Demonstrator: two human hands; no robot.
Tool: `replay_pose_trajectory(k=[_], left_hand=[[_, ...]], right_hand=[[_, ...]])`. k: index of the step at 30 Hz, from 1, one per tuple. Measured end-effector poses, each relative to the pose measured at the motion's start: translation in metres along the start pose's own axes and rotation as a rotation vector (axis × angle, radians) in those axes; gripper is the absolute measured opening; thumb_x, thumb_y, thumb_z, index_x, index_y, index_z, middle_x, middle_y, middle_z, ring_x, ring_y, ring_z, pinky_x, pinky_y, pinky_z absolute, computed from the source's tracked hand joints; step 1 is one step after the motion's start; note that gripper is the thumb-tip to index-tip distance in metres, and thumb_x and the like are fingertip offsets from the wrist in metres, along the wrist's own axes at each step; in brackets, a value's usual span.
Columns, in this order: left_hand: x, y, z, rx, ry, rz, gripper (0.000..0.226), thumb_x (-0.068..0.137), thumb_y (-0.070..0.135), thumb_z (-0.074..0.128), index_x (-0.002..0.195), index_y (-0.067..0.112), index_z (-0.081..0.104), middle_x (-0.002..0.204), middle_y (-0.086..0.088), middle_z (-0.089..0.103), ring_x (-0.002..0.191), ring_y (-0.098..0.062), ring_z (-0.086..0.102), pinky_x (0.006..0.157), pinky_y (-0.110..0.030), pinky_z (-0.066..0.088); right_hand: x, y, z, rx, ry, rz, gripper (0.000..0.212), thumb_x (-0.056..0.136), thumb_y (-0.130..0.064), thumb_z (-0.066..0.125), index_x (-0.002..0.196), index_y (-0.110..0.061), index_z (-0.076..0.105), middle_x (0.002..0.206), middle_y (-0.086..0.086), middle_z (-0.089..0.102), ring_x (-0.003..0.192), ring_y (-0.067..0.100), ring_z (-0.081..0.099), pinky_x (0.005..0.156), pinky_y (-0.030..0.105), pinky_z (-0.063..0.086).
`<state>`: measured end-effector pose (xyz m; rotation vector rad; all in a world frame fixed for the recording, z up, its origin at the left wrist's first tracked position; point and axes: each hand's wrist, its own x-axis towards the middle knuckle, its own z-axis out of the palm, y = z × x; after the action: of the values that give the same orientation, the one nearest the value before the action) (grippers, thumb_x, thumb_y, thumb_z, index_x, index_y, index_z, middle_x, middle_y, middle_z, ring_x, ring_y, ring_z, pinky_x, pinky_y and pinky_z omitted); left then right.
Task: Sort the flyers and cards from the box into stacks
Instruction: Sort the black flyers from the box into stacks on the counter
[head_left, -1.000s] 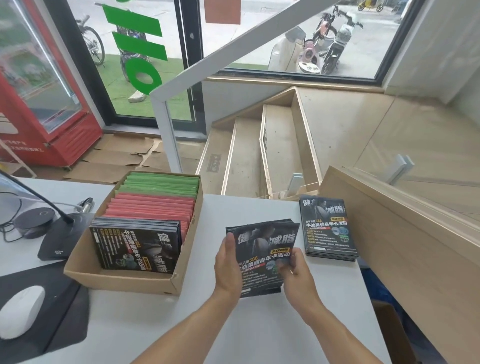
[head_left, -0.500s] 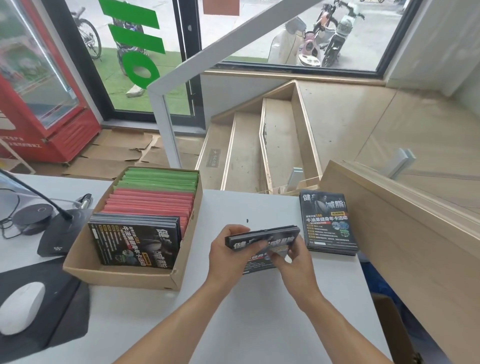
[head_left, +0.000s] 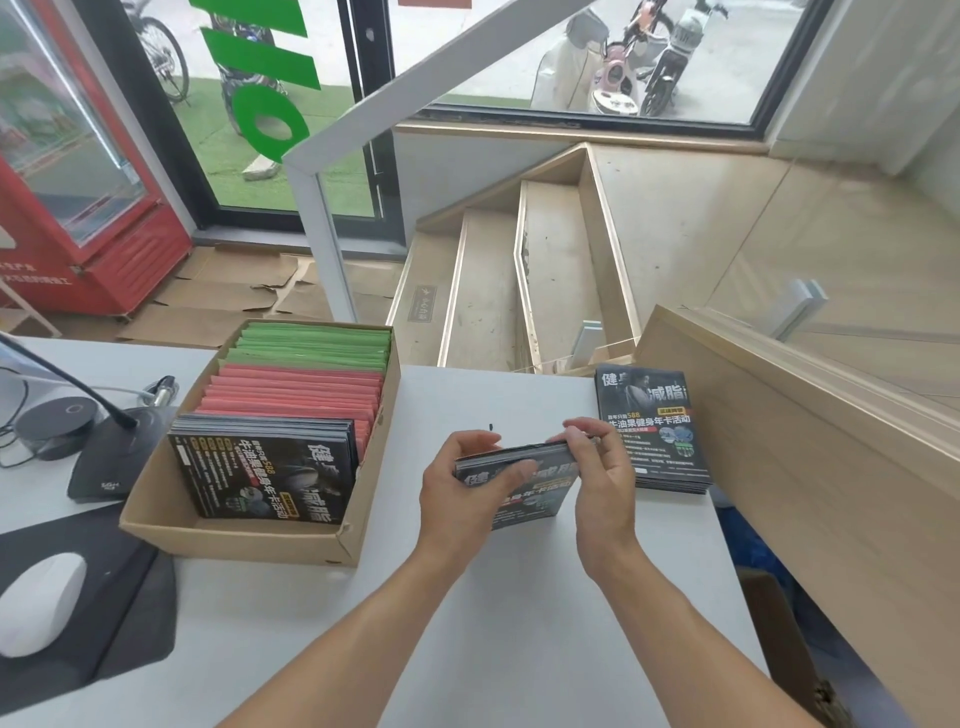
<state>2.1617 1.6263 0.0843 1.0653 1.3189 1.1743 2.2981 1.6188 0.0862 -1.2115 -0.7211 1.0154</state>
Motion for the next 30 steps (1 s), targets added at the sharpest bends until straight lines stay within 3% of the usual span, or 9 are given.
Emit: replay_pose_trajectory(k=[3, 6, 8, 11, 13, 17, 21, 26, 30], left_hand=[[-0.002, 0.001, 0.001, 0.003, -0.012, 0.019, 0.040, 0.068, 0.016, 0.093, 0.100, 0.015, 0.070, 0.094, 0.004, 0.075, 0.085, -0.006, 0.071, 0.067, -0.012, 0.052], [-0.002, 0.003, 0.001, 0.013, 0.039, 0.032, 0.035, 0.067, 0.023, 0.093, 0.094, 0.019, 0.072, 0.092, 0.006, 0.074, 0.082, -0.005, 0.070, 0.067, -0.010, 0.050], [0.000, 0.004, 0.001, 0.015, 0.044, 0.025, 0.032, 0.066, 0.027, 0.093, 0.090, 0.020, 0.073, 0.088, 0.004, 0.075, 0.081, -0.009, 0.071, 0.068, -0.013, 0.051], [-0.001, 0.003, 0.002, 0.010, 0.039, 0.004, 0.035, 0.063, 0.040, 0.090, 0.085, 0.017, 0.074, 0.080, -0.002, 0.077, 0.079, -0.018, 0.073, 0.069, -0.027, 0.058], [0.000, 0.004, 0.003, -0.002, 0.028, -0.031, 0.041, 0.064, 0.046, 0.087, 0.084, 0.013, 0.074, 0.076, -0.007, 0.077, 0.077, -0.023, 0.075, 0.071, -0.037, 0.061], [0.004, 0.005, 0.005, -0.004, 0.054, -0.079, 0.030, 0.075, 0.038, 0.085, 0.082, 0.011, 0.074, 0.072, -0.006, 0.076, 0.071, -0.019, 0.072, 0.071, -0.034, 0.058], [0.011, 0.007, 0.009, -0.020, 0.095, -0.105, 0.034, 0.072, 0.043, 0.085, 0.080, 0.012, 0.075, 0.072, -0.002, 0.077, 0.074, -0.023, 0.073, 0.074, -0.033, 0.056], [0.030, 0.015, 0.015, -0.054, 0.173, -0.162, 0.041, 0.067, 0.052, 0.085, 0.079, 0.015, 0.075, 0.075, 0.004, 0.076, 0.072, -0.013, 0.070, 0.070, -0.025, 0.052], [0.057, 0.017, 0.022, -0.034, 0.105, -0.287, 0.030, 0.080, 0.046, 0.081, 0.091, 0.020, 0.072, 0.084, 0.005, 0.077, 0.075, -0.013, 0.073, 0.065, -0.026, 0.053]], right_hand=[[-0.003, 0.000, 0.003, -0.086, -0.005, -0.034, 0.007, 0.097, -0.018, 0.066, 0.091, -0.021, 0.066, 0.083, -0.007, 0.065, 0.080, 0.007, 0.056, 0.078, 0.020, 0.044], [-0.003, 0.002, 0.003, -0.111, 0.002, -0.046, 0.009, 0.097, -0.016, 0.065, 0.093, -0.024, 0.066, 0.095, 0.006, 0.070, 0.085, 0.010, 0.060, 0.079, 0.020, 0.046], [-0.001, 0.002, 0.003, -0.117, -0.009, -0.044, 0.010, 0.097, -0.016, 0.065, 0.096, -0.025, 0.066, 0.098, 0.005, 0.070, 0.087, 0.010, 0.061, 0.080, 0.020, 0.047], [0.001, 0.001, 0.004, -0.128, -0.005, -0.066, 0.007, 0.097, -0.013, 0.064, 0.096, -0.019, 0.065, 0.082, -0.017, 0.064, 0.076, 0.002, 0.056, 0.074, 0.014, 0.045], [0.003, 0.002, 0.003, -0.140, -0.024, -0.060, 0.008, 0.098, -0.016, 0.064, 0.090, -0.019, 0.063, 0.076, -0.015, 0.061, 0.071, 0.004, 0.053, 0.072, 0.019, 0.044], [0.006, 0.003, -0.004, -0.114, -0.148, -0.045, 0.012, 0.095, -0.033, 0.064, 0.095, -0.022, 0.060, 0.088, 0.011, 0.064, 0.085, 0.026, 0.062, 0.082, 0.037, 0.050], [0.007, 0.014, -0.016, -0.102, -0.221, -0.055, 0.023, 0.093, -0.023, 0.058, 0.114, -0.014, 0.055, 0.100, 0.002, 0.066, 0.097, 0.017, 0.063, 0.088, 0.027, 0.051], [0.014, 0.034, -0.026, -0.225, -0.234, 0.068, 0.017, 0.104, -0.009, 0.053, 0.117, -0.019, 0.055, 0.103, 0.006, 0.071, 0.101, 0.029, 0.066, 0.090, 0.052, 0.056], [0.031, 0.038, -0.024, -0.287, -0.129, 0.125, 0.015, 0.105, -0.012, 0.050, 0.111, -0.024, 0.056, 0.102, 0.002, 0.072, 0.099, 0.023, 0.070, 0.089, 0.048, 0.057]])
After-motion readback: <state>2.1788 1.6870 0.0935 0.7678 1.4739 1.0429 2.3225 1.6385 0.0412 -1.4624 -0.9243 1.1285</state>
